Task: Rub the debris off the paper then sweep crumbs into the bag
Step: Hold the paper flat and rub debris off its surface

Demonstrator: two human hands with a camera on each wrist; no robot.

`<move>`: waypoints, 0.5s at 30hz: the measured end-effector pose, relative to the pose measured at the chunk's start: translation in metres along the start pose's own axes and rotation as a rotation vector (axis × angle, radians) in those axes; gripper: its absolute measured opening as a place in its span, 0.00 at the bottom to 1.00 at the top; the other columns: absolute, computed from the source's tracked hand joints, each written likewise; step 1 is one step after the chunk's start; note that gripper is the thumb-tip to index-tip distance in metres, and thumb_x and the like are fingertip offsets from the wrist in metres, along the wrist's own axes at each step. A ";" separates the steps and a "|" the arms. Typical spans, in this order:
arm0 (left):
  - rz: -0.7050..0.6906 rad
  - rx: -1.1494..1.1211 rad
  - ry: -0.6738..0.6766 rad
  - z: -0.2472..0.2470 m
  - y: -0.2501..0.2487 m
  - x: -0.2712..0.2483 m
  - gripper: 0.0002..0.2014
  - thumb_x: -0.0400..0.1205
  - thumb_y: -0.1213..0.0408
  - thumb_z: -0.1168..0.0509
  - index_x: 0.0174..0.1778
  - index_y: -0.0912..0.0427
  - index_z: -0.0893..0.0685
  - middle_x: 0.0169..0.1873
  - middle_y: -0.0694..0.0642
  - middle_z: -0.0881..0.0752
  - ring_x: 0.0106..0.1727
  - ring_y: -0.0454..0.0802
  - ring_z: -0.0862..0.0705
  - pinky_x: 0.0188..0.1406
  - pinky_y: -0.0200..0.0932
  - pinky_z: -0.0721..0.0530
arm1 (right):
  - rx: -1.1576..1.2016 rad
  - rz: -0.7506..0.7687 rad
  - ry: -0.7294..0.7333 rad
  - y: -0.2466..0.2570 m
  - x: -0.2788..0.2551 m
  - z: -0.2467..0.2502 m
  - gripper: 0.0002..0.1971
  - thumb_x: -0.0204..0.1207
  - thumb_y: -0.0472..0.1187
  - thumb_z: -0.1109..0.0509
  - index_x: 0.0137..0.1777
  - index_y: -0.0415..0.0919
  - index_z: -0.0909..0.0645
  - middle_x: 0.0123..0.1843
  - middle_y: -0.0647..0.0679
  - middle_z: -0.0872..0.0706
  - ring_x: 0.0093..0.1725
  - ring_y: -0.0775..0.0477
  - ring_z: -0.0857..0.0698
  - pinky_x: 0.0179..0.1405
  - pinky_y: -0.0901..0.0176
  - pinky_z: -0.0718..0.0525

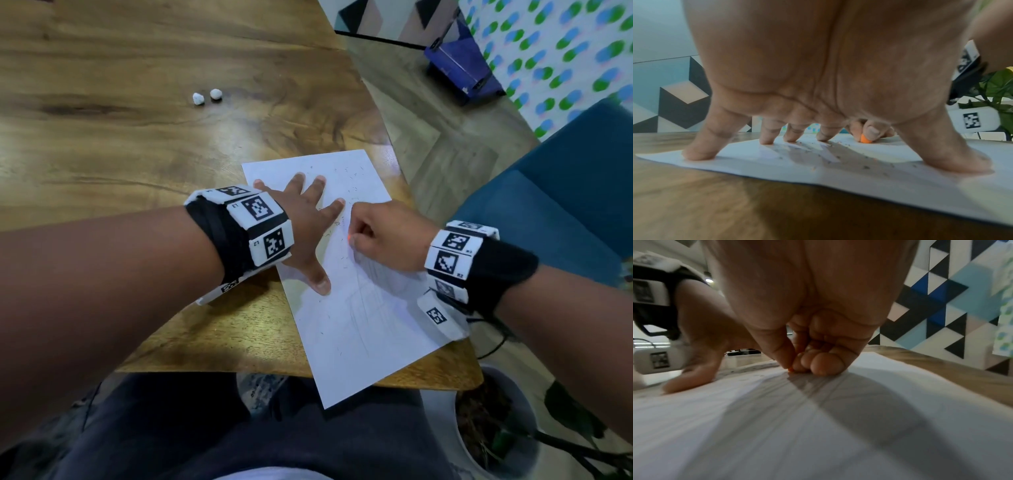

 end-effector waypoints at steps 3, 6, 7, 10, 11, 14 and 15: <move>-0.009 0.011 -0.004 0.000 0.000 0.000 0.72 0.60 0.18 0.29 0.88 0.42 0.68 0.89 0.58 0.69 0.89 0.66 0.65 0.75 0.88 0.43 | 0.023 -0.053 -0.088 -0.012 0.026 0.013 0.04 0.78 0.43 0.36 0.46 0.46 0.20 0.40 0.51 0.14 0.45 0.46 0.16 0.43 0.55 0.21; -0.012 0.014 -0.006 0.000 0.000 -0.002 0.72 0.60 0.19 0.29 0.89 0.42 0.67 0.89 0.58 0.68 0.89 0.66 0.65 0.75 0.88 0.43 | -0.001 -0.154 -0.144 -0.025 0.056 0.027 0.07 0.80 0.39 0.36 0.49 0.38 0.18 0.44 0.44 0.12 0.47 0.41 0.15 0.42 0.52 0.19; -0.014 0.015 -0.007 0.001 0.000 -0.002 0.72 0.60 0.19 0.29 0.89 0.42 0.67 0.89 0.58 0.68 0.89 0.66 0.65 0.75 0.88 0.43 | -0.022 -0.173 -0.153 -0.026 0.063 0.031 0.09 0.79 0.37 0.37 0.50 0.33 0.18 0.46 0.39 0.11 0.48 0.37 0.14 0.44 0.49 0.17; -0.015 0.013 -0.002 0.004 0.000 -0.002 0.72 0.59 0.18 0.29 0.89 0.40 0.66 0.89 0.57 0.67 0.89 0.66 0.64 0.74 0.88 0.41 | -0.045 -0.203 -0.165 -0.027 0.073 0.036 0.12 0.79 0.34 0.39 0.52 0.26 0.17 0.50 0.33 0.11 0.51 0.33 0.14 0.48 0.46 0.16; -0.013 0.012 0.001 0.004 0.000 -0.002 0.72 0.58 0.18 0.29 0.89 0.40 0.66 0.89 0.57 0.67 0.89 0.66 0.64 0.74 0.87 0.40 | -0.034 -0.205 -0.165 -0.027 0.071 0.035 0.11 0.79 0.35 0.39 0.52 0.28 0.17 0.50 0.35 0.11 0.50 0.35 0.14 0.48 0.47 0.16; -0.008 -0.008 -0.003 0.005 0.001 -0.001 0.71 0.57 0.17 0.30 0.89 0.39 0.63 0.89 0.53 0.66 0.89 0.65 0.63 0.74 0.87 0.39 | -0.011 -0.150 -0.132 -0.022 0.049 0.026 0.06 0.80 0.39 0.37 0.48 0.40 0.20 0.45 0.46 0.12 0.48 0.42 0.16 0.55 0.50 0.21; -0.007 -0.022 -0.010 0.005 0.000 -0.001 0.69 0.59 0.17 0.31 0.89 0.39 0.61 0.89 0.51 0.66 0.89 0.65 0.62 0.73 0.87 0.39 | -0.010 -0.110 -0.112 -0.018 0.038 0.021 0.05 0.80 0.40 0.37 0.46 0.43 0.20 0.43 0.48 0.13 0.47 0.44 0.16 0.61 0.49 0.23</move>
Point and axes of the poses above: each hand's wrist, its own x-axis towards the middle knuckle, its own z-axis out of the back of the hand, y = z × x, the point moved 4 cm from there along x, towards the middle knuckle
